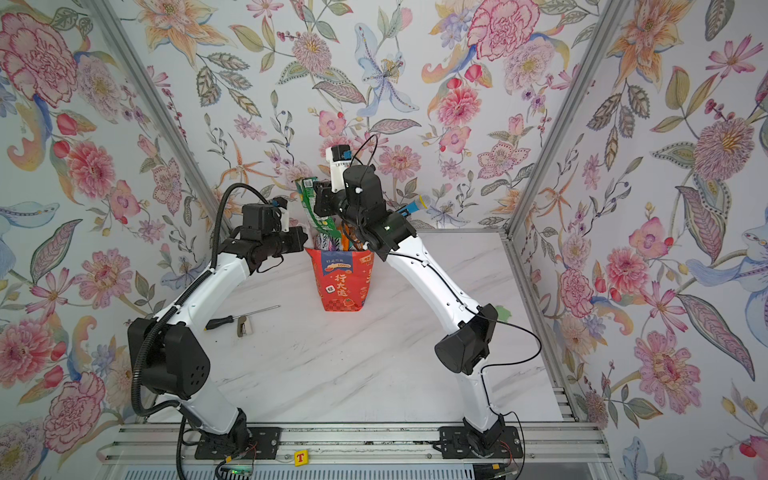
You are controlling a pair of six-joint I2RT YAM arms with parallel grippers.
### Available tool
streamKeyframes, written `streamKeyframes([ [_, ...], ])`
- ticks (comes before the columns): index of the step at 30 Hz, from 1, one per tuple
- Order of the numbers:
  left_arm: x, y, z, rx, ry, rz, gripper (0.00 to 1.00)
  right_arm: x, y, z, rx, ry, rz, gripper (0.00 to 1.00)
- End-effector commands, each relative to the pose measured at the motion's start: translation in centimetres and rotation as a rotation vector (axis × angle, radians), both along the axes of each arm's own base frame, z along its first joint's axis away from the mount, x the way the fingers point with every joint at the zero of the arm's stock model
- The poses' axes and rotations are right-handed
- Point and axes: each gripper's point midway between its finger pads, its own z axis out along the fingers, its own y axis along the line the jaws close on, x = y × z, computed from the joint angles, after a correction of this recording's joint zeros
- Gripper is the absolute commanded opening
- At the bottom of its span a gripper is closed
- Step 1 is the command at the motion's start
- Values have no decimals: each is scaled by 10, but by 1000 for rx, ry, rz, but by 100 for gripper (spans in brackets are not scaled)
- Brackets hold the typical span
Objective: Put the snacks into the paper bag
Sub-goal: 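Lower the green-and-yellow packet into the bag with the right gripper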
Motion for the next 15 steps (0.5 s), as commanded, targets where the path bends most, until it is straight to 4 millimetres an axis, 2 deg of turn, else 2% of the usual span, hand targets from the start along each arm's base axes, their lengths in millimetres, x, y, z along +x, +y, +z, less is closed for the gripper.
streamKeyframes([
  [1,-4,3,3,-20,-1,3,0,11,-1,10,14,-52,-55,0],
  [9,-3,3,1,-22,-1,3,0,34,11,-16,30,-31,-101,0],
  [15,-3,4,3,-24,-4,3,0,32,24,-40,-33,-25,-141,0],
])
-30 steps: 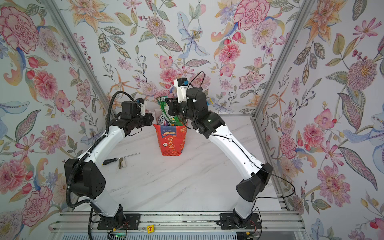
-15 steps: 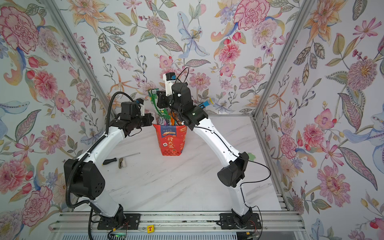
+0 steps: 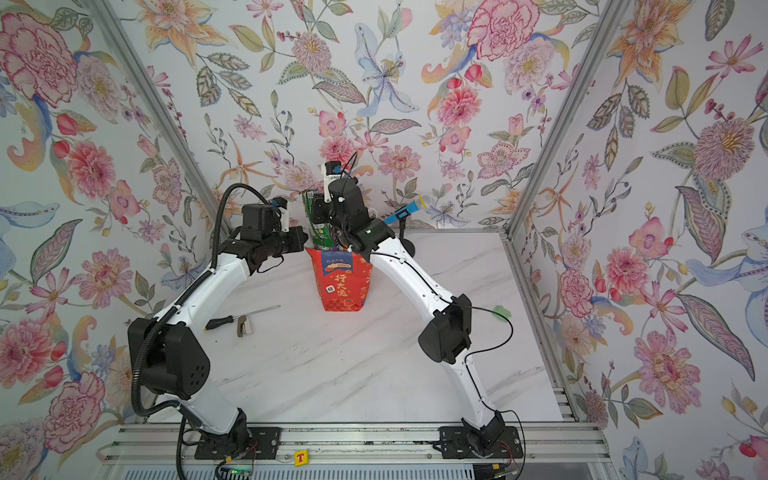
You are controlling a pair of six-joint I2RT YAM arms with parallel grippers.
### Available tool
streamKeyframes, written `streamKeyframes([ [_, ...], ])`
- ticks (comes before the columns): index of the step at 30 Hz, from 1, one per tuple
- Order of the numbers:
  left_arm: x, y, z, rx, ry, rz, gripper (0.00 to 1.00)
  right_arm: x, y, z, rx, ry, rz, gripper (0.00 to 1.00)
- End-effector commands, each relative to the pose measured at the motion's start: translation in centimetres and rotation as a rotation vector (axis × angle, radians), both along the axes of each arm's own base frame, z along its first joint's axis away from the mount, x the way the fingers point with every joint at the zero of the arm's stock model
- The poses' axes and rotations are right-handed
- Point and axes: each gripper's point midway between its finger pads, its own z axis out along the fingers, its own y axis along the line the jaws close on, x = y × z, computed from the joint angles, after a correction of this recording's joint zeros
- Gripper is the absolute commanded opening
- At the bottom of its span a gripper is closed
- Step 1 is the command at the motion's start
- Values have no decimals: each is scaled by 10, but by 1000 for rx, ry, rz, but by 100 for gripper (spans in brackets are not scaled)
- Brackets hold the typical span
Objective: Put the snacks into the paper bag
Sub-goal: 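Lower the green-and-yellow packet into the bag with the right gripper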
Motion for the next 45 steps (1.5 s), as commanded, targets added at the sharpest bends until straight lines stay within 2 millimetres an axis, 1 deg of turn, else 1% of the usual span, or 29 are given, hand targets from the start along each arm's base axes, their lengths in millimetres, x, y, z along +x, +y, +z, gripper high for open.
streamKeyframes([
  [1,-3,5,1,-16,2,2,0,-11,4,24,20,-83,-47,0],
  [4,-3,5,2,-17,0,1,0,-24,6,20,38,-128,-67,0],
  [6,-3,7,2,-18,-1,4,0,-33,1,21,63,-167,-97,0],
  [8,-3,8,3,-19,-4,5,0,-38,-7,18,80,-187,-128,0],
  [11,-3,10,3,-19,-4,6,0,-39,-14,9,87,-170,-142,0],
  [15,-2,10,2,-22,-2,7,0,-43,-17,-5,95,-155,-139,0],
  [21,-2,11,2,-23,-3,8,0,-46,-17,-26,60,-97,-126,1],
  [23,-2,11,2,-24,-3,8,0,-48,-16,-36,37,-66,-111,8],
  [24,-2,11,2,-26,-3,6,0,-50,-17,-37,28,-56,-100,16],
  [25,-2,12,3,-26,-4,8,0,-51,-19,-34,24,-56,-95,26],
  [28,-2,13,3,-23,-4,8,0,-54,-28,-12,25,-85,-83,51],
  [30,-2,13,3,-24,-6,8,0,-46,-33,-2,18,-73,-64,57],
  [34,-3,14,3,-25,-5,9,0,-22,-37,3,19,29,14,58],
  [37,-3,15,3,-26,-6,13,0,-6,-38,-5,-26,106,40,58],
  [39,-3,15,3,-27,-6,12,0,3,-35,-18,-37,163,82,58],
  [41,-3,15,4,-27,-8,13,0,6,-32,-27,-20,208,132,57],
  [45,-3,16,5,-26,-8,13,0,4,-29,-42,-44,248,156,57],
])
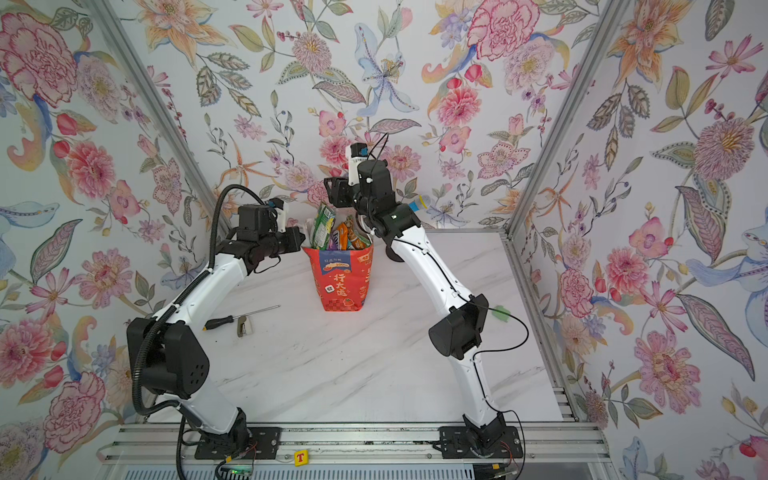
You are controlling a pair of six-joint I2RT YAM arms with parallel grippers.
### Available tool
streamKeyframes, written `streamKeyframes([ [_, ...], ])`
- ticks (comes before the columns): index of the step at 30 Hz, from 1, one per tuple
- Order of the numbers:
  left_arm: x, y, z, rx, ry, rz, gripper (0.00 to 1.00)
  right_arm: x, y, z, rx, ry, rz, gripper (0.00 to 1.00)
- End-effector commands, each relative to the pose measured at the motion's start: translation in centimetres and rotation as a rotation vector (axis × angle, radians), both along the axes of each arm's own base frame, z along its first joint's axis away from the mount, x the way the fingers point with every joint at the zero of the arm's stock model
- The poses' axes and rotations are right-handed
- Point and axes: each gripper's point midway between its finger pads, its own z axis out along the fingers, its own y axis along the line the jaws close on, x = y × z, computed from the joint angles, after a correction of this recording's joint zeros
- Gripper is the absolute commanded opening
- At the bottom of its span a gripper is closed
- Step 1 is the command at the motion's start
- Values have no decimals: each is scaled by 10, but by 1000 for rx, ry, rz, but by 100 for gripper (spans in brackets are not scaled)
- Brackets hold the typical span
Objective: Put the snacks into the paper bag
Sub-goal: 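Lower the green-and-yellow packet into the bag with the right gripper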
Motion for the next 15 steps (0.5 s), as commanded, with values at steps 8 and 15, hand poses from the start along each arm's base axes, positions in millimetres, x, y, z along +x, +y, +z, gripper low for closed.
streamKeyframes([
  [8,-3,5,6,-20,-9,9,0,-12,2,-79,-145,227,102,56],
  [15,-3,4,8,-26,-12,8,0,-15,10,-84,-176,206,113,9],
])
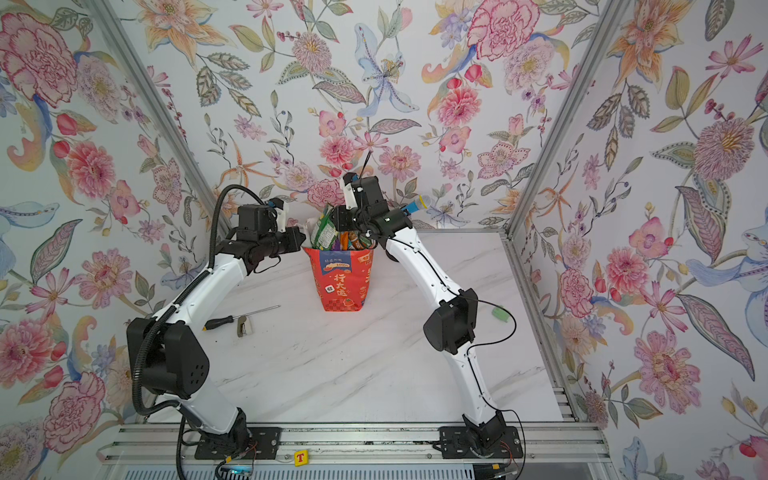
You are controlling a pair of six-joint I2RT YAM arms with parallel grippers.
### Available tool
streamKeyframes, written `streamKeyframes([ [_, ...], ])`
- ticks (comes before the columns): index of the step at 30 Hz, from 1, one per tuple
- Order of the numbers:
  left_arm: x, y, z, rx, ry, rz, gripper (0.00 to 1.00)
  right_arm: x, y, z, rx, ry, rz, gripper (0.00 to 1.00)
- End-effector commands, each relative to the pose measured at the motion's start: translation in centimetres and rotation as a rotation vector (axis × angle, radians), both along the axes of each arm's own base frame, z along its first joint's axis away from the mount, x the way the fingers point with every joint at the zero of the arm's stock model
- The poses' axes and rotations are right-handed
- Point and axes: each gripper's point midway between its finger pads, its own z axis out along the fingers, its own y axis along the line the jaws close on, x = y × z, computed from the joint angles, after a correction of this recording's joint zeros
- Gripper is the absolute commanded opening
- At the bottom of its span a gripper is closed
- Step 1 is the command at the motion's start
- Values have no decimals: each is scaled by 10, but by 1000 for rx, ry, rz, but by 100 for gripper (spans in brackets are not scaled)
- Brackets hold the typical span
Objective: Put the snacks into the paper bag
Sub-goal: 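Lower the green-and-yellow packet into the bag with the right gripper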
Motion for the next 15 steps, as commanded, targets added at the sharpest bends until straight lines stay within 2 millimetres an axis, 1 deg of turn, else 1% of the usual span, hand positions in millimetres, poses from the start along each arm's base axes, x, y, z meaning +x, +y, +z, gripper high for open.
streamKeyframes([
  [1,-3,6,8,-10,-16,15,0,-16,13,5,-33,-32,33,4],
  [2,-3,6,8,-11,-16,16,0,-20,17,7,-49,-53,30,0],
  [6,-2,6,9,-14,-18,15,0,-37,34,9,-127,-134,30,0],
  [9,-3,5,10,-19,-21,12,0,-46,43,3,-171,-158,26,0],
  [12,-2,4,11,-23,-24,10,0,-51,46,-4,-201,-162,9,0],
  [15,-2,4,12,-26,-26,8,0,-53,47,-7,-215,-184,-11,0],
])
